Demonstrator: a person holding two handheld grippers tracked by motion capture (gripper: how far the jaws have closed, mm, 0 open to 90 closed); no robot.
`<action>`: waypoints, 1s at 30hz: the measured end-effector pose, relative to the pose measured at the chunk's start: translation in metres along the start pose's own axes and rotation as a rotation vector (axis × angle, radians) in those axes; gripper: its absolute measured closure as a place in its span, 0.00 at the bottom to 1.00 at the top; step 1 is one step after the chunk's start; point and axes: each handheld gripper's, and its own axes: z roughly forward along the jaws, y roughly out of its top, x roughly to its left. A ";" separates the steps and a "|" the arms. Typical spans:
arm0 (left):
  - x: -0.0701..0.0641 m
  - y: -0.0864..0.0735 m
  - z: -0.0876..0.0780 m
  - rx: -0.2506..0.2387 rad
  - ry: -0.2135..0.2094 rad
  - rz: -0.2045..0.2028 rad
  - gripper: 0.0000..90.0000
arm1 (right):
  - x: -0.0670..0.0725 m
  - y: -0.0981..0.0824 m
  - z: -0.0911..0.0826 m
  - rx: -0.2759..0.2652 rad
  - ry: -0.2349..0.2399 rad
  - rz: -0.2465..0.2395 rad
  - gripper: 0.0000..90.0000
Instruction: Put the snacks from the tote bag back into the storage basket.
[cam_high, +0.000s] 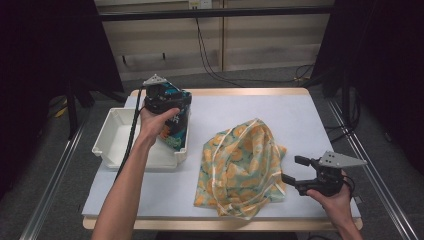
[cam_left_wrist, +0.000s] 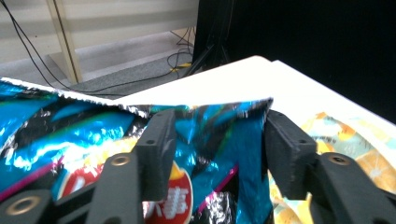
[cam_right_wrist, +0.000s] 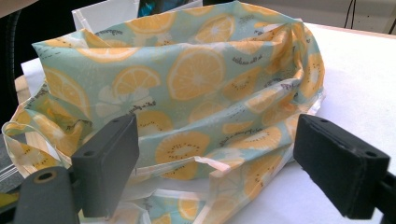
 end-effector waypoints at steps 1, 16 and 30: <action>0.000 0.000 0.000 -0.002 0.000 0.003 0.49 | 0.000 0.000 0.000 0.002 -0.001 0.002 0.16; 0.002 0.003 -0.009 -0.026 -0.006 -0.001 0.29 | -0.001 -0.001 -0.001 0.002 -0.003 0.004 0.16; -0.002 -0.017 -0.064 -0.065 -0.052 0.062 0.62 | 0.000 -0.001 -0.002 0.003 -0.013 0.006 0.16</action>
